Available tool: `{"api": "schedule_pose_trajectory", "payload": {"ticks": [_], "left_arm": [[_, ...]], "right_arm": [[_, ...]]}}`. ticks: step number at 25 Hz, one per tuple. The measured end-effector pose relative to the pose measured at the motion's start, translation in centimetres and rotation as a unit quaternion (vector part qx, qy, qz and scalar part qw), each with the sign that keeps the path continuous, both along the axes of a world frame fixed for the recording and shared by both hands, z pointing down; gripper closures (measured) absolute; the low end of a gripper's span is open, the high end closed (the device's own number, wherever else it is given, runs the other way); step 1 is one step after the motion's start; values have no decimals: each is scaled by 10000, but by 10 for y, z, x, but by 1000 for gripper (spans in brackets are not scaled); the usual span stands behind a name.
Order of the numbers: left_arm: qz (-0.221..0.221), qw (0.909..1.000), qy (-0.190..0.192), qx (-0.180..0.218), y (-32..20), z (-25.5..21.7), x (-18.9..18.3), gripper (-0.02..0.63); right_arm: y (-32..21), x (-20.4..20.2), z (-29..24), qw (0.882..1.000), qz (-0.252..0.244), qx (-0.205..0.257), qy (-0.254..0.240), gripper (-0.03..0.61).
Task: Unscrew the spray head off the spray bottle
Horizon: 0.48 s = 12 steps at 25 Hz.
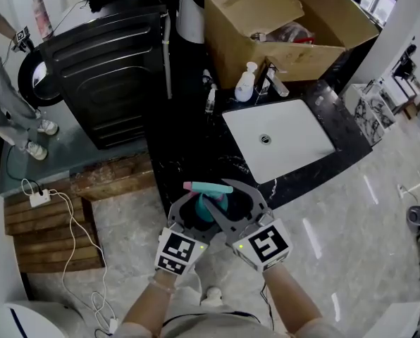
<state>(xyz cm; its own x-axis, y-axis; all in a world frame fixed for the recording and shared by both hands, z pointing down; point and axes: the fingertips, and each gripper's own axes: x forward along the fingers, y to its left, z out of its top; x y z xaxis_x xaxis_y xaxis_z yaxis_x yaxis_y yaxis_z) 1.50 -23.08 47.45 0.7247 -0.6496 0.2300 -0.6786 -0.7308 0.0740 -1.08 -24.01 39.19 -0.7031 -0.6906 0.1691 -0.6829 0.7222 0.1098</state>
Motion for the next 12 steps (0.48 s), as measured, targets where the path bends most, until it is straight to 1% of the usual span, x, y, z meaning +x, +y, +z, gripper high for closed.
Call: {"api": "schedule_pose_trajectory", "payload": {"ticks": [1,2,7,12], "left_arm": [[3,10000,0,-4,0,0,0,262],[7,10000,0,-6,0,0,0,262],[11,10000,-10,1,0,1,1,262],[7,10000,-33,-23,0,2,1,262]], "right_arm": [[1,-1,0,10000,-14,-9,-33,412],[1,-1,-1,9999,-18,-29,-99,419],[0,6,-4,9973,14,-225,-704,422],[-5,17,-15,9908,116,-251,-1327,422]]}}
